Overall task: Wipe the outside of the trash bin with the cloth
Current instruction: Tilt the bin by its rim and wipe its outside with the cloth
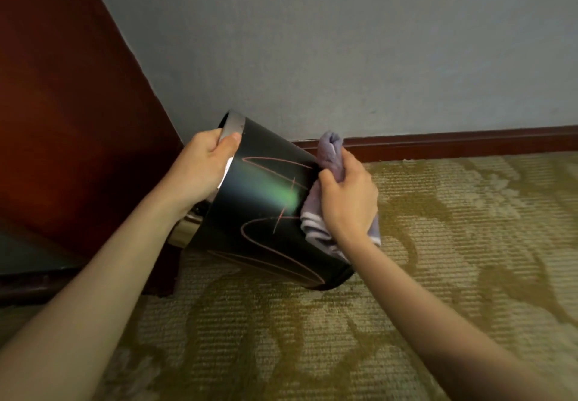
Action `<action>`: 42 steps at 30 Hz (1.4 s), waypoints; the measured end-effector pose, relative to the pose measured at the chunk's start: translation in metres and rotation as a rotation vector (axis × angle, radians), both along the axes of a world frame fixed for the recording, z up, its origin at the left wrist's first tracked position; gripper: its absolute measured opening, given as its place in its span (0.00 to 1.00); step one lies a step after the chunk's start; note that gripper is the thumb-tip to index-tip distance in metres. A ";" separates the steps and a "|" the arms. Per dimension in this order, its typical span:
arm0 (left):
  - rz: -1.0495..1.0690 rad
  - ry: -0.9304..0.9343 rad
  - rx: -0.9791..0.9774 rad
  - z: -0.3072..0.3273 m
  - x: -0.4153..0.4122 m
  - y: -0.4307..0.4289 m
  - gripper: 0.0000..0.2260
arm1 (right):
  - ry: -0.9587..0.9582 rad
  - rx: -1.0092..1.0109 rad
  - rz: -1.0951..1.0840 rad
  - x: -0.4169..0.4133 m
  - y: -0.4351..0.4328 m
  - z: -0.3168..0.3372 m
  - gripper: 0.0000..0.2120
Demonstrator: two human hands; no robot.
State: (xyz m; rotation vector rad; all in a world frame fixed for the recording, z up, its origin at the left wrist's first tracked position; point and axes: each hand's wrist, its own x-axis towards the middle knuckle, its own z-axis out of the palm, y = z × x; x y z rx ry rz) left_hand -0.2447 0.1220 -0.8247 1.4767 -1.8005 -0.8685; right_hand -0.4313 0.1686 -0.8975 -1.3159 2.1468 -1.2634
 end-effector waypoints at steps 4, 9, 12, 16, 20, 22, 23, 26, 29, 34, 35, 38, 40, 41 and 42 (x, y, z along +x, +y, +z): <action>-0.028 0.006 0.011 0.006 -0.004 0.000 0.20 | 0.083 -0.052 -0.073 0.018 0.024 -0.012 0.31; -0.085 0.023 -0.040 0.005 -0.004 0.008 0.20 | 0.053 -0.055 -0.027 0.012 0.020 -0.009 0.28; -0.085 0.021 -0.042 0.005 -0.006 0.010 0.23 | 0.028 -0.038 0.012 0.001 0.008 -0.002 0.20; -0.116 0.005 -0.068 0.003 -0.009 0.011 0.21 | -0.047 0.086 0.030 -0.016 -0.017 0.010 0.10; -0.156 -0.004 -0.095 0.002 -0.012 0.016 0.20 | -0.127 0.337 0.071 -0.037 -0.051 0.015 0.13; -0.165 -0.012 -0.114 0.002 -0.012 0.017 0.18 | -0.174 0.418 0.123 -0.045 -0.066 0.015 0.17; -0.167 -0.019 -0.119 0.001 -0.012 0.017 0.18 | -0.185 0.442 0.143 -0.047 -0.072 0.015 0.19; -0.147 -0.041 -0.135 -0.001 -0.012 0.017 0.17 | -0.197 0.460 0.154 -0.049 -0.078 0.013 0.20; -0.126 -0.055 -0.140 -0.002 -0.010 0.016 0.17 | -0.173 0.392 0.109 -0.043 -0.068 0.011 0.16; -0.108 -0.091 -0.112 -0.001 -0.004 0.007 0.16 | -0.077 0.223 0.007 -0.024 -0.040 0.014 0.15; -0.103 -0.090 -0.103 -0.001 -0.004 0.005 0.16 | -0.062 0.177 -0.007 -0.018 -0.033 0.015 0.16; -0.089 -0.098 -0.087 0.000 -0.004 -0.002 0.17 | -0.028 0.044 -0.024 0.001 -0.010 0.013 0.20; -0.092 -0.098 -0.090 0.001 -0.004 -0.004 0.18 | -0.031 -0.023 -0.041 0.013 0.006 0.010 0.24; -0.103 -0.092 -0.091 0.001 -0.004 -0.004 0.19 | -0.039 -0.049 -0.051 0.018 0.013 0.008 0.25; -0.118 -0.078 -0.089 0.002 -0.004 -0.003 0.20 | -0.049 -0.065 -0.060 0.021 0.018 0.007 0.26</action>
